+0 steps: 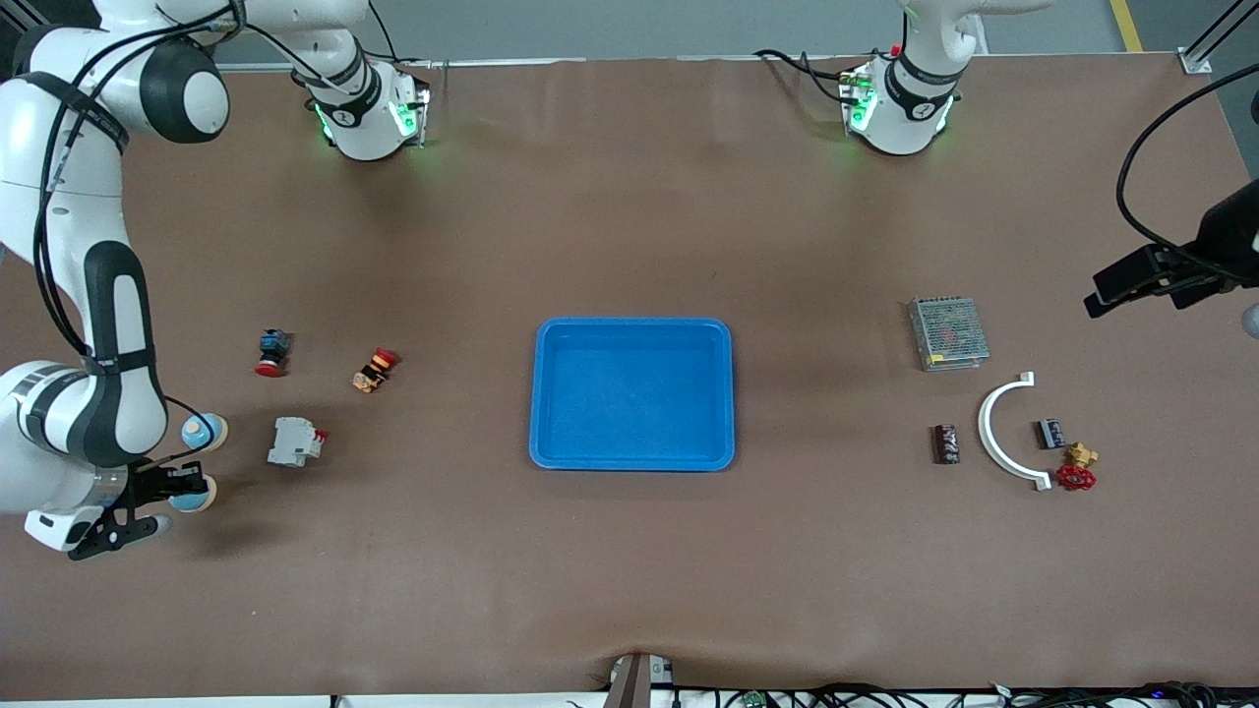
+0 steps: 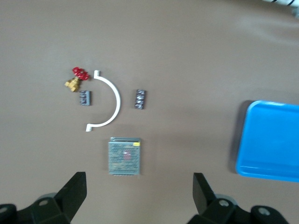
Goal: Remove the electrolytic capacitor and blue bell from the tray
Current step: 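Lower the bell beside the first bell while the left gripper retracts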
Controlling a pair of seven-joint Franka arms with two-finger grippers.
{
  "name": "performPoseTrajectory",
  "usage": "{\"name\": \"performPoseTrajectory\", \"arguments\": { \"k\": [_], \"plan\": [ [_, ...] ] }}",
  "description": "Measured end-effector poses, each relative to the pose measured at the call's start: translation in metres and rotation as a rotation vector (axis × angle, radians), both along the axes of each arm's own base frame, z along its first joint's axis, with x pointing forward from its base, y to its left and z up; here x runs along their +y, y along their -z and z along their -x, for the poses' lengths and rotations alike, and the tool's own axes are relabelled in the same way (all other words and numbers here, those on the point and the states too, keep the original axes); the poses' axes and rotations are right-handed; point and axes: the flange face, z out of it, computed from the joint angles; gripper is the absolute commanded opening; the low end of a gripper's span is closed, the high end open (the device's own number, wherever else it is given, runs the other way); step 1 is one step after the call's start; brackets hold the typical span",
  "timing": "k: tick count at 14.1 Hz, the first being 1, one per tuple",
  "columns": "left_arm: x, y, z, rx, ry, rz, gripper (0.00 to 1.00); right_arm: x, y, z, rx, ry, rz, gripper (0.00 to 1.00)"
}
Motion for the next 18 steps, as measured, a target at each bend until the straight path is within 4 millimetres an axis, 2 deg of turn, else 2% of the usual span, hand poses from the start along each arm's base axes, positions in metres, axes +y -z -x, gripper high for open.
{"name": "performPoseTrajectory", "arguments": {
  "k": [2, 4, 7, 10, 13, 18],
  "plan": [
    [-0.011, 0.009, 0.002, 0.013, 0.025, -0.026, 1.00, 0.000, 0.000, 0.000, -0.001, 0.000, 0.000, 0.00],
    [-0.003, 0.009, 0.002, 0.006, 0.012, -0.025, 1.00, 0.002, -0.004, -0.002, -0.008, -0.001, 0.000, 0.00],
    [0.010, 0.002, 0.006, 0.004, -0.007, -0.025, 1.00, 0.019, -0.033, -0.009, -0.021, 0.015, 0.003, 0.00],
    [0.011, -0.003, 0.014, 0.032, -0.008, -0.027, 1.00, 0.049, -0.064, -0.013, 0.029, 0.059, -0.004, 0.00],
    [0.016, -0.005, 0.018, 0.041, -0.018, -0.026, 1.00, 0.087, -0.089, -0.022, 0.038, 0.113, 0.007, 0.00],
    [0.031, -0.004, 0.018, 0.045, -0.048, -0.014, 1.00, 0.140, -0.111, -0.027, 0.031, 0.208, 0.027, 0.00]
  ]
}}
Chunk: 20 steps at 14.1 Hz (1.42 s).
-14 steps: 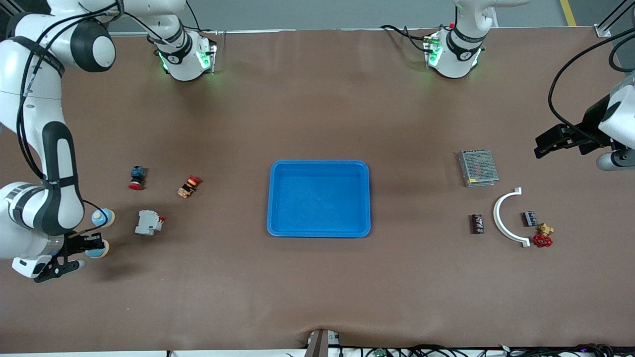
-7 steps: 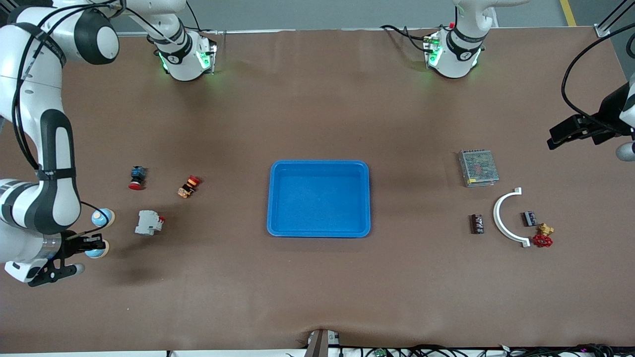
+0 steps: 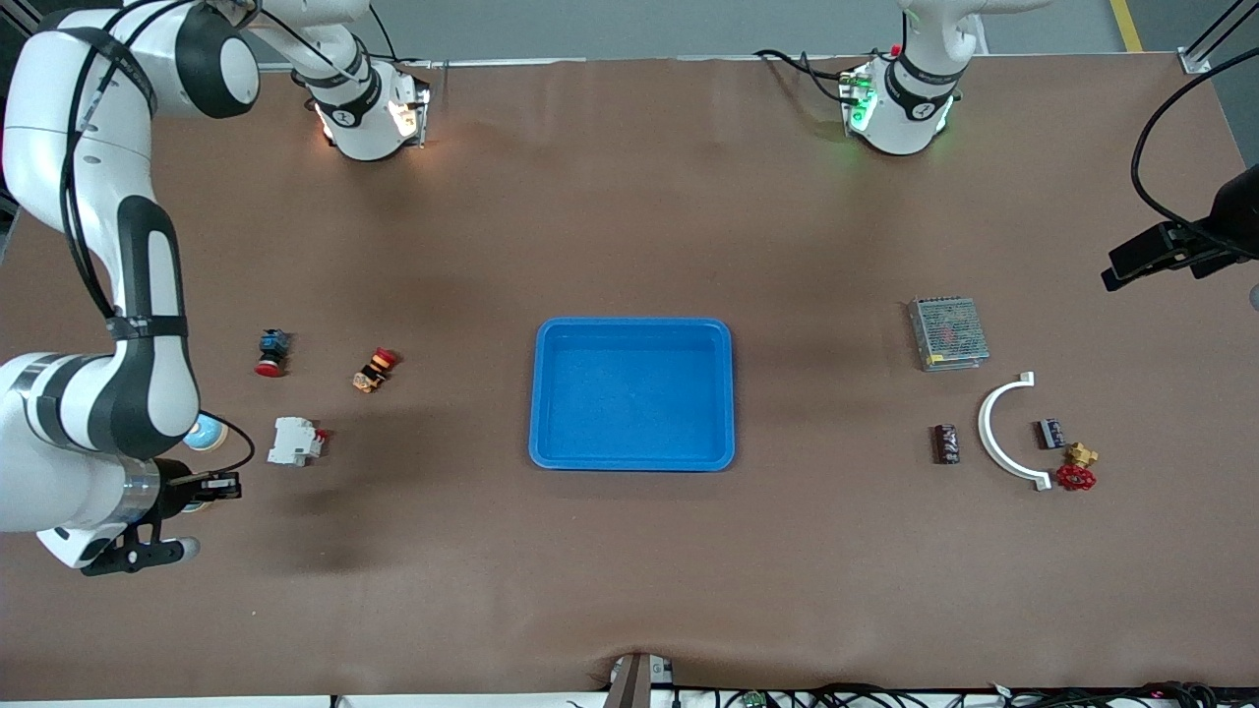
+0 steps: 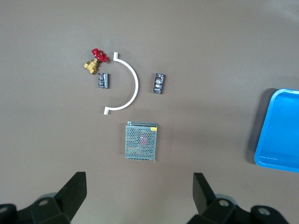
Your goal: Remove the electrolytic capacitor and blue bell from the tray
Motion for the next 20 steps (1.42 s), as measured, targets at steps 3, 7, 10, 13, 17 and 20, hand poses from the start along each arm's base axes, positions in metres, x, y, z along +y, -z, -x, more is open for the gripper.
{"name": "performPoseTrajectory", "arguments": {
  "k": [3, 7, 10, 13, 17, 20],
  "plan": [
    [0.000, 0.001, 0.000, 0.003, -0.001, 0.000, 1.00, 0.026, -0.025, -0.001, -0.025, 0.054, 0.007, 0.00],
    [-0.012, 0.010, -0.007, -0.008, 0.023, 0.001, 1.00, 0.037, -0.090, 0.007, -0.072, 0.087, 0.008, 0.00],
    [-0.024, 0.023, -0.013, 0.004, 0.053, 0.002, 1.00, 0.035, -0.159, 0.027, -0.089, 0.090, 0.005, 0.00],
    [-0.023, 0.019, -0.015, -0.010, 0.055, 0.003, 1.00, 0.035, -0.224, 0.055, -0.106, 0.097, 0.001, 0.24],
    [-0.023, 0.006, -0.013, -0.036, 0.057, 0.003, 1.00, 0.037, -0.285, 0.097, -0.082, 0.197, 0.000, 1.00],
    [-0.019, 0.001, -0.012, -0.046, 0.100, 0.002, 1.00, 0.034, -0.306, 0.114, -0.073, 0.226, 0.003, 1.00]
  ]
}}
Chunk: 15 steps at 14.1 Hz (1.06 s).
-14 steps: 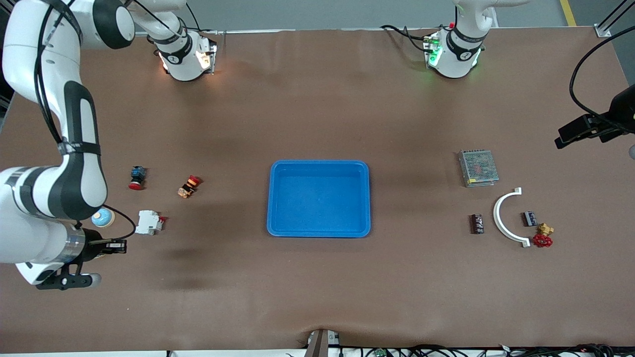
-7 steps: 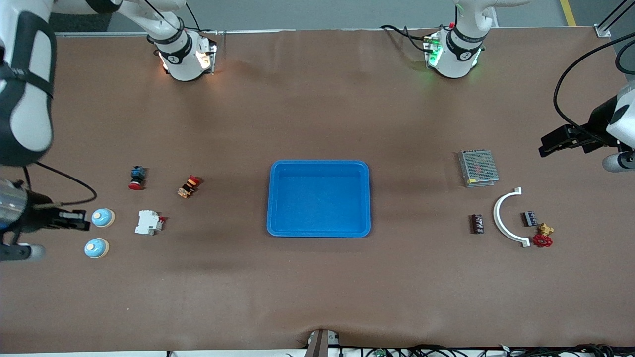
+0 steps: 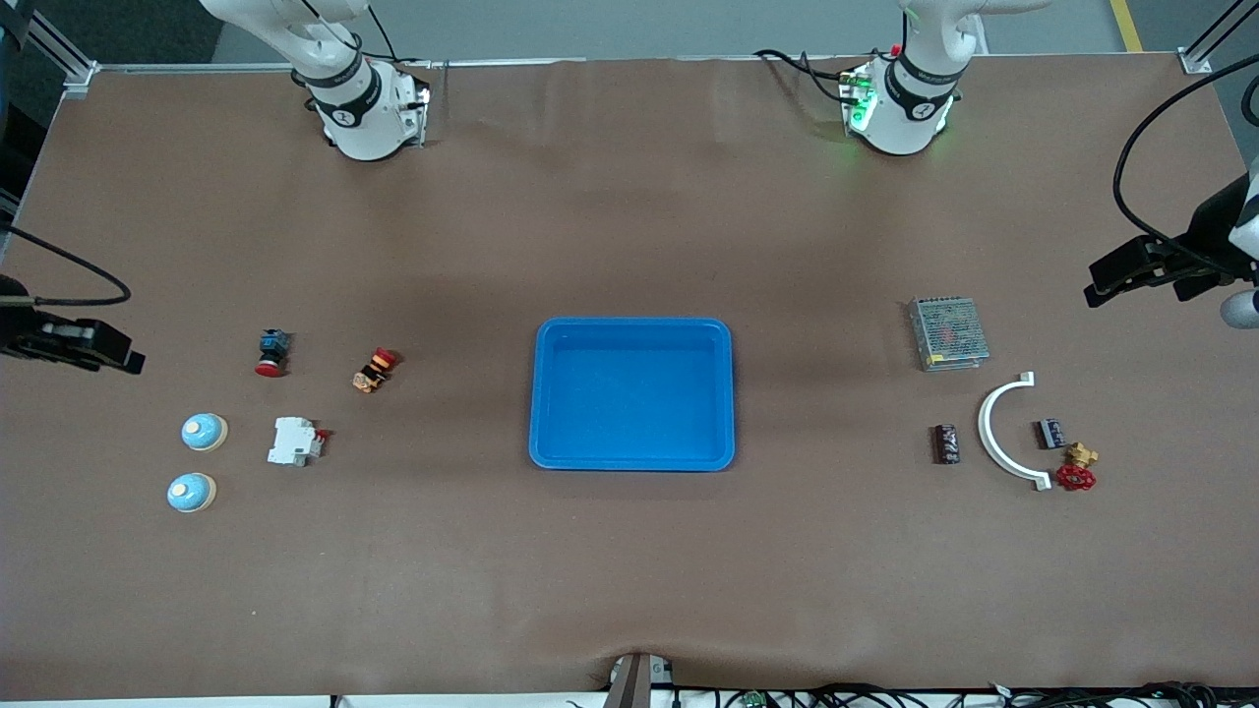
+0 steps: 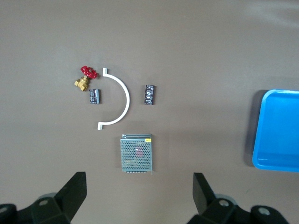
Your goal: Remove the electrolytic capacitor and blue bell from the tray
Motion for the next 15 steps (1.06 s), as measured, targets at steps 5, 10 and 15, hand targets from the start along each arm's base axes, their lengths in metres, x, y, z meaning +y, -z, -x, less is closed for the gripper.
{"name": "performPoseTrajectory", "arguments": {
  "k": [5, 10, 15],
  "plan": [
    [0.001, -0.001, 0.001, -0.001, 0.009, 0.000, 1.00, -0.022, -0.038, 0.032, -0.022, 0.029, 0.021, 1.00],
    [0.000, -0.001, 0.001, 0.000, 0.008, 0.000, 1.00, -0.013, -0.055, 0.075, -0.023, 0.046, 0.033, 1.00],
    [0.000, 0.000, 0.001, 0.000, -0.002, 0.000, 1.00, -0.008, -0.066, 0.099, -0.036, 0.043, 0.053, 1.00]
  ]
}}
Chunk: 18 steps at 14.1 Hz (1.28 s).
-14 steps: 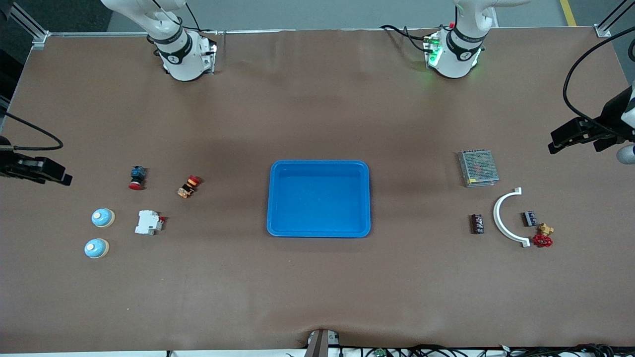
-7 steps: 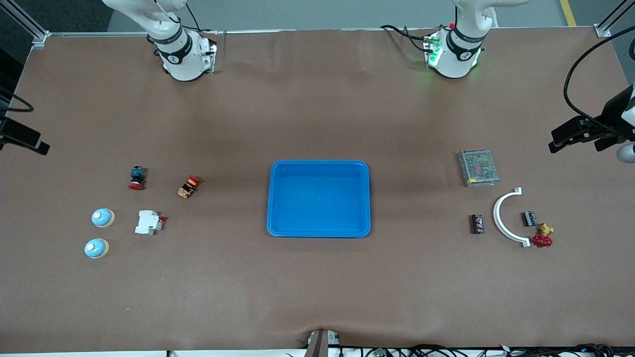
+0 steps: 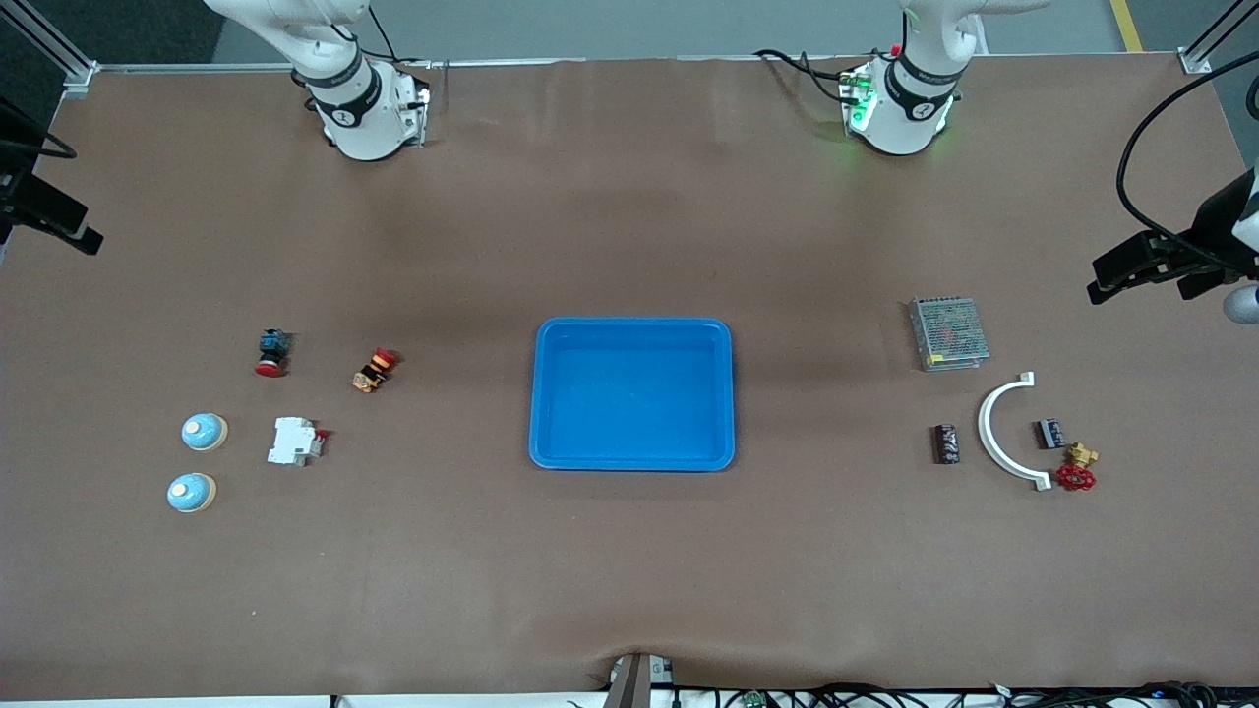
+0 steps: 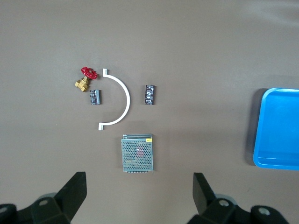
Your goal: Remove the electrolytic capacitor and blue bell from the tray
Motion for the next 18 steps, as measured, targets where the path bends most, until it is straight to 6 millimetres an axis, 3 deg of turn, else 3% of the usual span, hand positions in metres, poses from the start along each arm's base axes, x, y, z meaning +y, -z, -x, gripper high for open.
{"name": "performPoseTrajectory", "arguments": {
  "k": [13, 18],
  "plan": [
    [-0.012, 0.000, 0.000, 0.000, 0.020, 0.002, 1.00, -0.012, 0.022, 0.001, 0.047, 0.023, 0.004, 1.00],
    [-0.011, 0.000, 0.000, 0.000, 0.020, 0.002, 1.00, -0.008, 0.017, -0.006, -0.019, -0.024, 0.007, 1.00]
  ]
}}
